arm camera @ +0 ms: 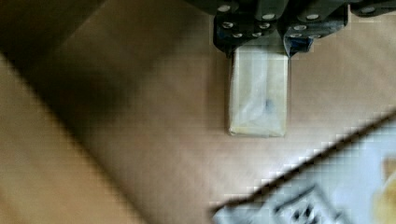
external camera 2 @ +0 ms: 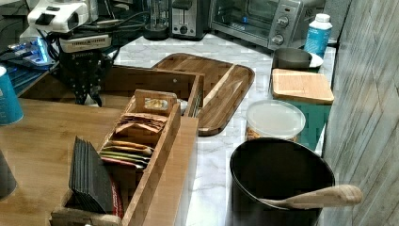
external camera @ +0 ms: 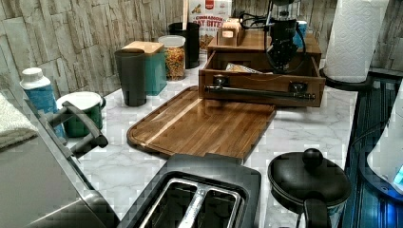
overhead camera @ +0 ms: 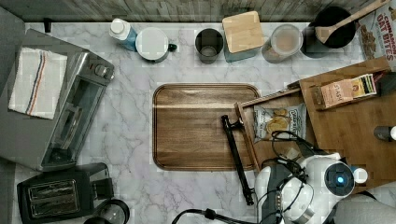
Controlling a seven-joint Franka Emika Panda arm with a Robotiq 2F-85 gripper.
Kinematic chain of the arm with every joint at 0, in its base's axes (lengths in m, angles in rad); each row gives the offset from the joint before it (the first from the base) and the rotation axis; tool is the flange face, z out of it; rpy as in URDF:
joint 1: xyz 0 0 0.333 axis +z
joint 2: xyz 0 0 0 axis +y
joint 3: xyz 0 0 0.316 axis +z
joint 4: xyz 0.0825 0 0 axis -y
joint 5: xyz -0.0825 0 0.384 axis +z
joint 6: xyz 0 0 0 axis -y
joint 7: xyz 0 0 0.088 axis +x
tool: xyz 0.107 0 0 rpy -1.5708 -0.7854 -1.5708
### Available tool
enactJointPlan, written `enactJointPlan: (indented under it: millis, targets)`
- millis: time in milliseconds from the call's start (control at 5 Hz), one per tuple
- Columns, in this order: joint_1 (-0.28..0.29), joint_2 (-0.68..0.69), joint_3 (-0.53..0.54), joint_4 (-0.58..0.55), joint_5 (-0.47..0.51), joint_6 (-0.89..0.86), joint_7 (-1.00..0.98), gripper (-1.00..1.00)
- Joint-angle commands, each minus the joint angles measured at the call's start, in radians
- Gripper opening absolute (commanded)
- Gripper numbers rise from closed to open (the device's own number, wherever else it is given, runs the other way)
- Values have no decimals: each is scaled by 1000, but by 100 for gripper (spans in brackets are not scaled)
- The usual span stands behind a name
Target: Pick up the butter.
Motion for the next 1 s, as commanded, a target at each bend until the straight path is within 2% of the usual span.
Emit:
enactJointPlan:
  millis: [200,400,600,800,1000]
  targets:
    - [0,-233,36,142,-204,-47,28,-100]
    - [3,-254,58,208,-263,-132,79,-100]
    - [41,-274,86,325,-177,-356,107,-100]
    - [77,-307,144,433,-91,-539,231,-100]
    - [112,-318,218,534,-65,-659,428,-100]
